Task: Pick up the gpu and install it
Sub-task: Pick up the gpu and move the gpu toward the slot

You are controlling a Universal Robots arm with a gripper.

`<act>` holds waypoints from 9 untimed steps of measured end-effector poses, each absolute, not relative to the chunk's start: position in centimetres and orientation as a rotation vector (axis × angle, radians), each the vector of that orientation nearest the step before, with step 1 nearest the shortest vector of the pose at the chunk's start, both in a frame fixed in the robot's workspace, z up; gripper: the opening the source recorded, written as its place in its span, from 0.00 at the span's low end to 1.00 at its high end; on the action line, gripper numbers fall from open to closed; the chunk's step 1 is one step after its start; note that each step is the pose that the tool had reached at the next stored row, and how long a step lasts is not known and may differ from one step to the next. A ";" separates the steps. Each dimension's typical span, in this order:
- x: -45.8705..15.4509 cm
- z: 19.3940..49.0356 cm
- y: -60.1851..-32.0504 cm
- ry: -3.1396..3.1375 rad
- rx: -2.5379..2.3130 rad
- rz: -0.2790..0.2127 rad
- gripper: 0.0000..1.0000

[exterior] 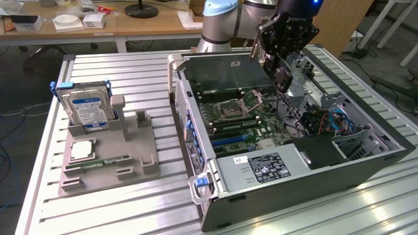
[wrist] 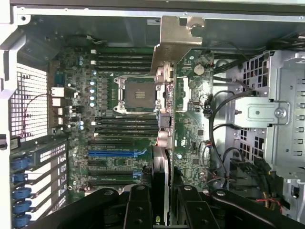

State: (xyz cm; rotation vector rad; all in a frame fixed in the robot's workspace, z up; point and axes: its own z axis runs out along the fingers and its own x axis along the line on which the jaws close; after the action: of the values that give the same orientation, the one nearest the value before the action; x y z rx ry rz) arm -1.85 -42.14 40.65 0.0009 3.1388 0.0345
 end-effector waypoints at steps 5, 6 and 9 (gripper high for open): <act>-1.3 40.6 -42.1 3.139 0.001 0.034 0.26; -1.2 40.6 -42.1 3.139 0.001 0.034 0.26; -0.9 40.6 -42.1 3.139 0.000 0.034 0.26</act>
State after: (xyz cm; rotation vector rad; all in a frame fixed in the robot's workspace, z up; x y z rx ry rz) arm -0.89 -42.14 40.55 -0.0003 3.1388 0.0344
